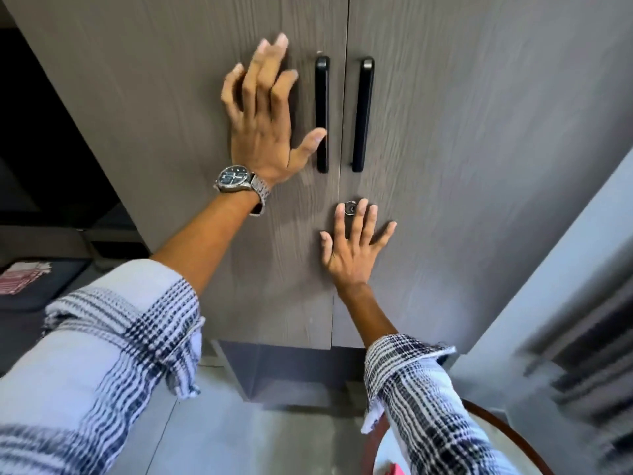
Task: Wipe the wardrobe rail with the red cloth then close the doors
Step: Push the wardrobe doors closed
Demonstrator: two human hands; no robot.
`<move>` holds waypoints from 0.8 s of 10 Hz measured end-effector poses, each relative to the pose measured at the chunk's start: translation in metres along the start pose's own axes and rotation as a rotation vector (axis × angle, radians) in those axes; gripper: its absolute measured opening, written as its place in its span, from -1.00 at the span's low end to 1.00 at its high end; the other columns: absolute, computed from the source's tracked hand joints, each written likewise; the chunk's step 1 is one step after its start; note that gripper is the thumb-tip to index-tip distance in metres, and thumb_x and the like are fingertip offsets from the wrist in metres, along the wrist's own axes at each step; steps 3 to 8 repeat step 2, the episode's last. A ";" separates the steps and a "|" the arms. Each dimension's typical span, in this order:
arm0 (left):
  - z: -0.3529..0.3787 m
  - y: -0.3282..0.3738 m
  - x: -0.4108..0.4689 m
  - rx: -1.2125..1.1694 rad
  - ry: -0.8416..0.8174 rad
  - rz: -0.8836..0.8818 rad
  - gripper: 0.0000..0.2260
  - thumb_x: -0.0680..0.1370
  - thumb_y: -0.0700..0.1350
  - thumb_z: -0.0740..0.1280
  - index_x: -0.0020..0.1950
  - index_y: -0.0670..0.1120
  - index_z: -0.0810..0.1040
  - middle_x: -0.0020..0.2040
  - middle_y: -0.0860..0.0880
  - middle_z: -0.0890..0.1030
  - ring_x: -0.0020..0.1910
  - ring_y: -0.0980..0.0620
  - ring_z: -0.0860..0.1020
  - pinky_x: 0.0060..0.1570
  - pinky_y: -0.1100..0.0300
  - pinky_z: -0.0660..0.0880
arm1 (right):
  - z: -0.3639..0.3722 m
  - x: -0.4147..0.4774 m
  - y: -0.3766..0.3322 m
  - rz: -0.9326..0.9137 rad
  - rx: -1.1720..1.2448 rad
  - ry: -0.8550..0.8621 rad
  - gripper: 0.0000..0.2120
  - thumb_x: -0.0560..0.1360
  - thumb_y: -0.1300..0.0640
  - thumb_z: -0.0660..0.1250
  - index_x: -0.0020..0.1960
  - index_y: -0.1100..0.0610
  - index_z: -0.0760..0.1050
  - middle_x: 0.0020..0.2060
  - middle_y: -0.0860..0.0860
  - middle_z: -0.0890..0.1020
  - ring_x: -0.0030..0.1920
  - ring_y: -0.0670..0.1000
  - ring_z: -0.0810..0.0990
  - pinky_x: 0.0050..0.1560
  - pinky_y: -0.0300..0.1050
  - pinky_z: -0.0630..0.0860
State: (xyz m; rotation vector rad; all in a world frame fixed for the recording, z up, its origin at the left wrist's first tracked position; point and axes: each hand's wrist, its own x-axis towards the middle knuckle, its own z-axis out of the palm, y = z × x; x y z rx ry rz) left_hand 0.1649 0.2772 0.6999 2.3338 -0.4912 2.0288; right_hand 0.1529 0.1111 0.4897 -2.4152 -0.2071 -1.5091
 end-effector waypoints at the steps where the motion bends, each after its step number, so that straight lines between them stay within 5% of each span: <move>1: 0.000 0.000 0.011 0.034 -0.070 -0.018 -0.28 0.54 0.38 -0.03 0.54 -0.07 0.22 0.55 -0.19 0.27 0.57 -0.18 0.20 0.58 -0.15 -0.03 | -0.023 0.003 -0.011 0.005 -0.074 -0.219 -0.35 0.69 -0.28 0.01 0.65 -0.01 -0.08 0.59 0.10 -0.42 0.60 0.15 -0.42 0.49 0.55 -0.11; 2: -0.007 0.004 0.015 0.035 -0.137 -0.014 -0.22 0.55 0.38 -0.08 0.59 -0.12 0.17 0.57 -0.23 0.24 0.59 -0.22 0.17 0.60 -0.20 -0.05 | -0.075 0.000 -0.018 0.138 0.272 -0.320 -0.36 0.62 -0.26 0.24 0.62 -0.11 0.13 0.66 0.07 -0.09 0.64 0.16 -0.09 0.48 0.48 0.14; 8: -0.007 0.004 0.015 0.035 -0.137 -0.014 -0.22 0.55 0.38 -0.08 0.59 -0.12 0.17 0.57 -0.23 0.24 0.59 -0.22 0.17 0.60 -0.20 -0.05 | -0.075 0.000 -0.018 0.138 0.272 -0.320 -0.36 0.62 -0.26 0.24 0.62 -0.11 0.13 0.66 0.07 -0.09 0.64 0.16 -0.09 0.48 0.48 0.14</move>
